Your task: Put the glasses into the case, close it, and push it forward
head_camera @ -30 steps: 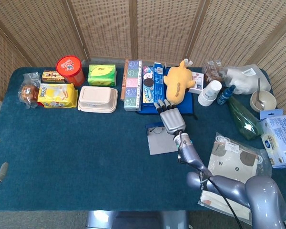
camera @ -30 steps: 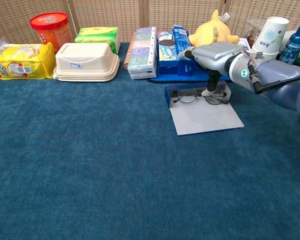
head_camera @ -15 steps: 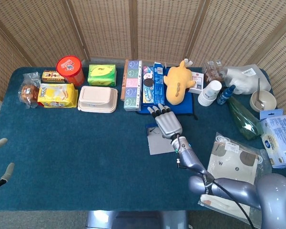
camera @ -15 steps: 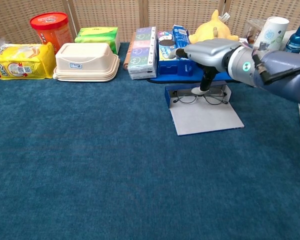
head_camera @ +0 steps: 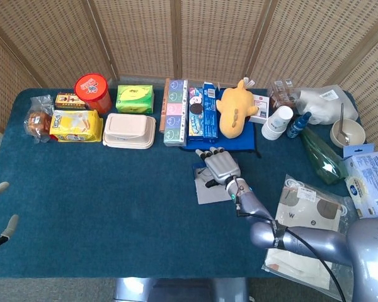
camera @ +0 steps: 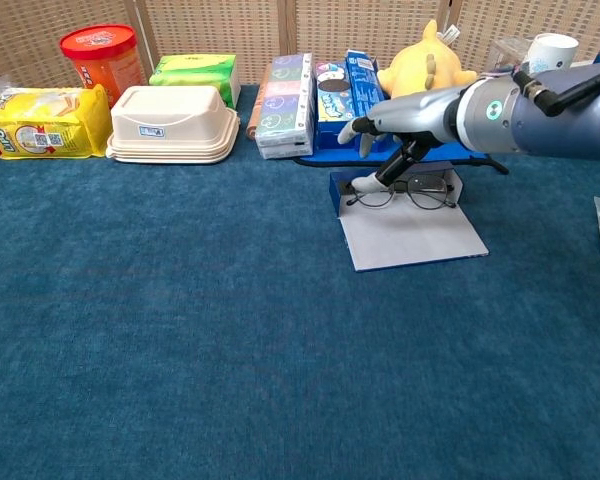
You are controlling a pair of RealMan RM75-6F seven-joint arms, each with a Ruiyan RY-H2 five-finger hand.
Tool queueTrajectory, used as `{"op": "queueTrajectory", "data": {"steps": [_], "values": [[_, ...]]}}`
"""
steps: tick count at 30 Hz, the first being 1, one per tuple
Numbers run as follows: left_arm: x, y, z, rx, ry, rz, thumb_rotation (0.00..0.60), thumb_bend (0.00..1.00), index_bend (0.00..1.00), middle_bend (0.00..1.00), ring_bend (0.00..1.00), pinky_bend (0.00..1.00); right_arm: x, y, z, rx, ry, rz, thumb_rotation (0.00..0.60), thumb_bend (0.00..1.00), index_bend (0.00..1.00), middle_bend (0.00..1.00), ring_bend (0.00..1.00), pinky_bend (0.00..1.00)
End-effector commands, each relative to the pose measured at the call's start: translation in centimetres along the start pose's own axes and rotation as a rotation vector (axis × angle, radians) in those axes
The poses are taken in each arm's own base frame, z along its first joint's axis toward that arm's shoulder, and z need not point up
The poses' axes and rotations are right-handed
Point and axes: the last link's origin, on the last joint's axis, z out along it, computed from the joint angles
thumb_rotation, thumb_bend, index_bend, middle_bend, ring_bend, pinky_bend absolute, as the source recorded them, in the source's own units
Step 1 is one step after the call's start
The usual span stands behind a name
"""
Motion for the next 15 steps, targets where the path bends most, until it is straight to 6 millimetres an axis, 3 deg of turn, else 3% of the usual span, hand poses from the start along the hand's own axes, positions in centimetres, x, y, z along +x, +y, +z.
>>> {"op": "queueTrajectory", "data": {"steps": [1,7,15], "values": [[-0.2,0.0,0.1,-0.001,-0.004,-0.001,0.6,0.32,0.18,0.05,0.0,0.0,0.1,0.1,0.3,-0.011,-0.059,-0.019,0.228,0.4,0.07,0.2,0.12,0.17],[-0.5,0.1,0.2,-0.005,-0.015,-0.002,0.6,0.32,0.17,0.05,0.0,0.0,0.2,0.4,0.3,-0.038,-0.108,-0.031,0.212,0.4,0.09,0.21,0.13,0.17],[-0.8,0.3,0.6,-0.019,-0.024,-0.004,0.6,0.32,0.17,0.04,0.0,0.0,0.1,1.5,-1.4,-0.082,-0.156,-0.041,0.193,0.39,0.12,0.22,0.16,0.18]]}}
